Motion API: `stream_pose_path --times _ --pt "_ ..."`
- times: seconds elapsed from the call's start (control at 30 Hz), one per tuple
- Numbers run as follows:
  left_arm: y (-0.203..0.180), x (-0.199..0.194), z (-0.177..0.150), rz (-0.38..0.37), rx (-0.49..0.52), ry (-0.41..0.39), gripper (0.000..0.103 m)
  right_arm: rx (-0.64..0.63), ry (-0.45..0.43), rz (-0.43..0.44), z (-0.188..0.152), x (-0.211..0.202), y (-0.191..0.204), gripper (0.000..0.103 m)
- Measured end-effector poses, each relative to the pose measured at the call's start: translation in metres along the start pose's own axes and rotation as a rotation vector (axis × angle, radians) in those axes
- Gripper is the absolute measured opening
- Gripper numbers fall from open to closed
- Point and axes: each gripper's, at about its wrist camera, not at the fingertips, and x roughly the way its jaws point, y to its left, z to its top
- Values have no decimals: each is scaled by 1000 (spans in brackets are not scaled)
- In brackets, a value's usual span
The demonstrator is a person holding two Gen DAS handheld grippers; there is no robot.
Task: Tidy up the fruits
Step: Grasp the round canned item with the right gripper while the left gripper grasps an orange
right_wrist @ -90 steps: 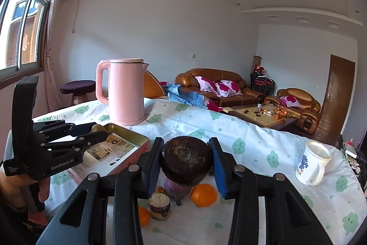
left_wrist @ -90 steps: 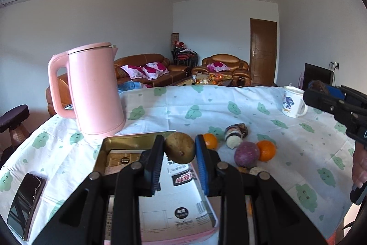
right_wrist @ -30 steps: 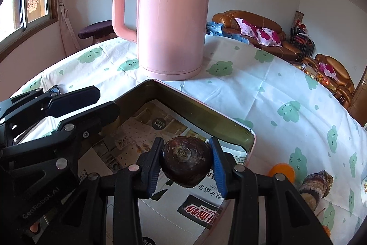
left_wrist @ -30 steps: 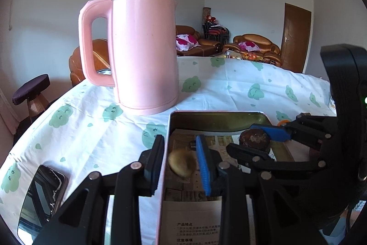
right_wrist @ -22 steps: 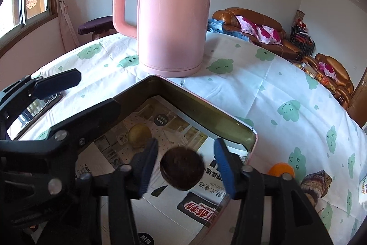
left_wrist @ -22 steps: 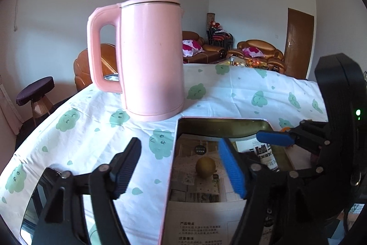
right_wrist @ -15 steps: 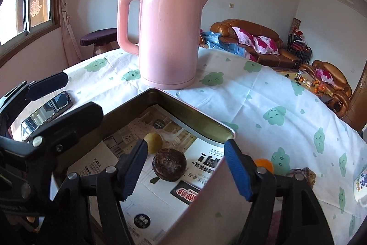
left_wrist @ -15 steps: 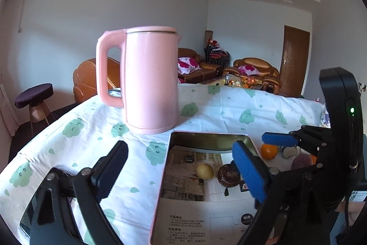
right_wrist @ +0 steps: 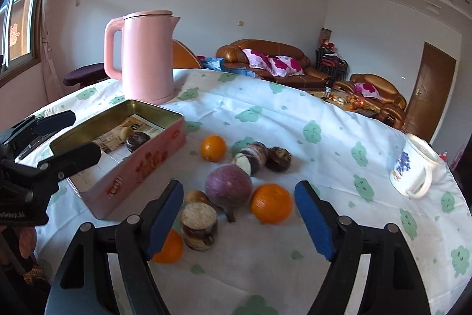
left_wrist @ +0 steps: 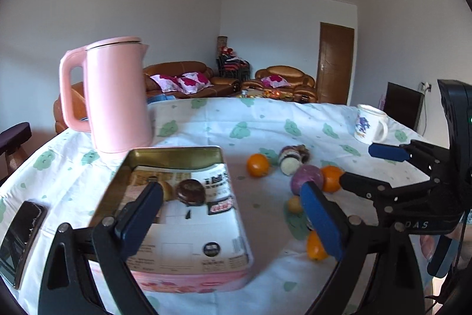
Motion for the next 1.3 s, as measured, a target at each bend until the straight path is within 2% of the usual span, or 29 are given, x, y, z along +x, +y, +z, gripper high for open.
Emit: stream_pose_path --times 0.13,0.23,0.37,0.43,0.5,0.63,0.73,0.8,0.93,1.17,1.3 --pt "-31 12 -7 -68 52 52 92 78 -11 -26 -15 -9 -22 79" --pt "-46 20 -13 -112 70 100 83 107 -17 -41 -22 -13 -32 79" --pt "-61 23 -15 -128 109 129 77 133 -20 -43 -27 -14 -39 79" --pt "-69 28 -17 -127 143 169 74 140 -24 -40 -28 -14 -41 79" --pt "-74 32 -19 -133 171 198 64 137 -28 -38 -28 -16 -40 79" --pt "-82 38 -24 -142 219 250 54 148 -21 -30 -29 -15 -42 79" --pt "-81 47 -24 -173 208 298 47 156 -13 -25 -29 -13 -44 79" --pt "-78 51 -24 -212 184 327 38 152 -9 -24 -29 -12 -43 79" --pt "-77 49 -24 -224 180 310 37 143 -7 -28 -29 -12 -41 79" --pt "-62 28 -17 -190 106 167 36 120 -6 -22 -27 -11 -35 79" --pt "-49 21 -9 -139 59 95 36 107 12 37 -24 -4 -24 79"
